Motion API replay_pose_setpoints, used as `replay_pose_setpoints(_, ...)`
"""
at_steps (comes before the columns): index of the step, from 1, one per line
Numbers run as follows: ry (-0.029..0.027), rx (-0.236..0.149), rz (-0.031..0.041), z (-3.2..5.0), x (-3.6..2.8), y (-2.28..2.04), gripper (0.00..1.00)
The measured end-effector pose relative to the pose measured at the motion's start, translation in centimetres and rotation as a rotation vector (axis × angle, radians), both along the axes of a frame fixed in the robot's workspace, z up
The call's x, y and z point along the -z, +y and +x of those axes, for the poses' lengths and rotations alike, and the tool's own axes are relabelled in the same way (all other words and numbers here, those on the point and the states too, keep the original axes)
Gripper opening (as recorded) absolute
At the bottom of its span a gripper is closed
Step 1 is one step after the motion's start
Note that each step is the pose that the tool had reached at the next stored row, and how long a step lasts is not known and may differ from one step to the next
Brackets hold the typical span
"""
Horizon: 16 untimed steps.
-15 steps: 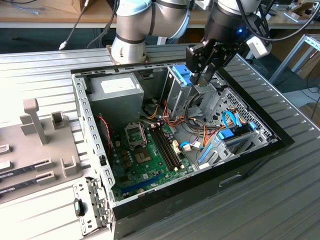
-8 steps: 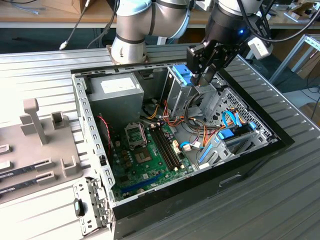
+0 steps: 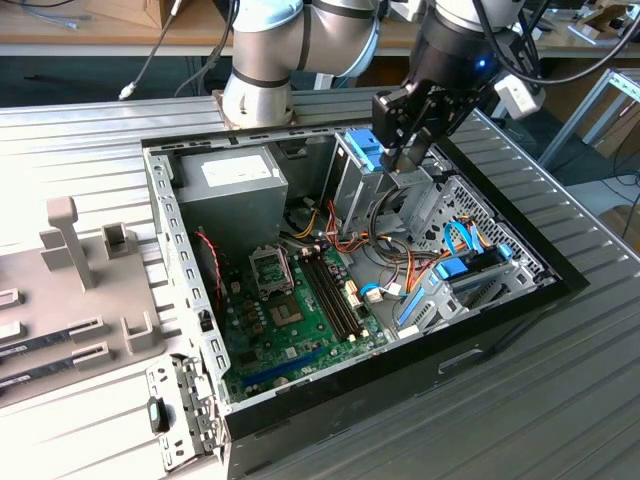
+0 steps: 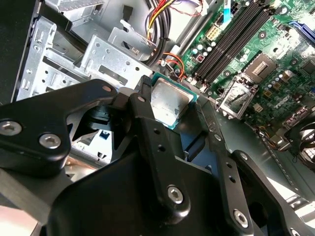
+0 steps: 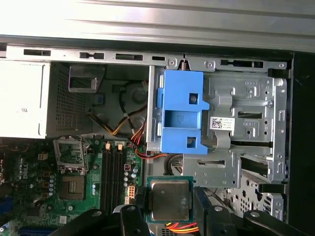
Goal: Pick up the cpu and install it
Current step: 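Pick up the cpu and move it towards the insertion slot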
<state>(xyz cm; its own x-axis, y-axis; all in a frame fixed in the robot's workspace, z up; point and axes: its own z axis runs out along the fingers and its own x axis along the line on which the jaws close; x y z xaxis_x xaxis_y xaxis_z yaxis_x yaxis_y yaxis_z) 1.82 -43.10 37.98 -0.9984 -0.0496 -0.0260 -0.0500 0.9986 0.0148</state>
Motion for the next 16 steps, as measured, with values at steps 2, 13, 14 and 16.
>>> replay_pose_setpoints(2, 0.0000, 0.000, 0.0000, -0.08, 0.00, 0.00, 0.47)
replay_pose_setpoints(13, 0.0000, 0.000, 0.0001, -0.35, 0.01, -0.09, 0.47)
replay_pose_setpoints(14, 0.0000, 0.000, 0.0001, -0.37, 0.01, -0.10, 0.47)
replay_pose_setpoints(16, 0.0000, 0.000, 0.0001, -0.38, 0.06, -0.12, 0.47)
